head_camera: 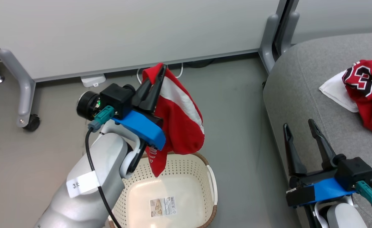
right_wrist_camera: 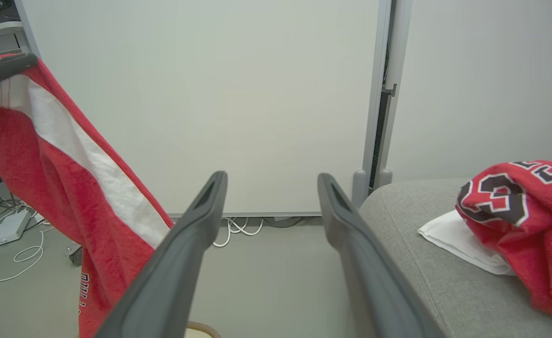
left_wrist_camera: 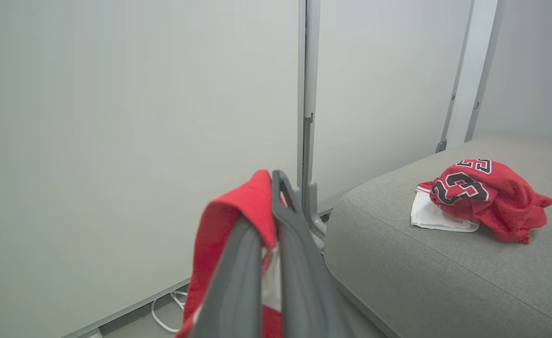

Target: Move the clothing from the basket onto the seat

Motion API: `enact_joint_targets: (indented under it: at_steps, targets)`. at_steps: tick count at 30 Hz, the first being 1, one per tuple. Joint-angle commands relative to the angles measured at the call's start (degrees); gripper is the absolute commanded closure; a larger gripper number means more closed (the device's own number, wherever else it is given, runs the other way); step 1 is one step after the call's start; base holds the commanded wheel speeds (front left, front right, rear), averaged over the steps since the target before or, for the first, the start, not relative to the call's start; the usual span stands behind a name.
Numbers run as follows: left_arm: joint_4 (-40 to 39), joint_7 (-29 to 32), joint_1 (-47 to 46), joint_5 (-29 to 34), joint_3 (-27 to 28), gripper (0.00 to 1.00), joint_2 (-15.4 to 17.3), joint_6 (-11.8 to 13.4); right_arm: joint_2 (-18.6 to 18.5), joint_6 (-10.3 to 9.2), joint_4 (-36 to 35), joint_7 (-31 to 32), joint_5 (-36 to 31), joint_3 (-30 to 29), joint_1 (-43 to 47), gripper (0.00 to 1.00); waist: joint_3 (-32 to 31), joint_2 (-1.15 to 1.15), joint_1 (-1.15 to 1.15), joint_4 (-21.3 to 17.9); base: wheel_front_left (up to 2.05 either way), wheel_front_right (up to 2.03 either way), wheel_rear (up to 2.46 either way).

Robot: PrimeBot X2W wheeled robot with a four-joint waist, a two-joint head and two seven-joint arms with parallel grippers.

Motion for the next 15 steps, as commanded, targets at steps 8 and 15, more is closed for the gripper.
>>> enact_joint_targets:
  at_steps: [8, 15]
  targets:
    - [-4.7, 1.73, 0.53, 0.85, -2.0, 1.0, -0.33, 0.55, 0.04, 0.01, 0.57, -0.03, 0.8, 0.42, 2.09, 0.0, -3.26, 0.0, 0.01, 0.59, 0.0, 0.0, 0.0]
    - [-6.28, 2.68, 1.83, 1.07, -3.08, 1.0, 0.17, 1.21, 0.04, 0.01, 0.33, -0.03, 0.34, 0.73, 1.17, 0.0, -3.59, 0.0, 0.01, 0.64, 0.0, 0.0, 0.0]
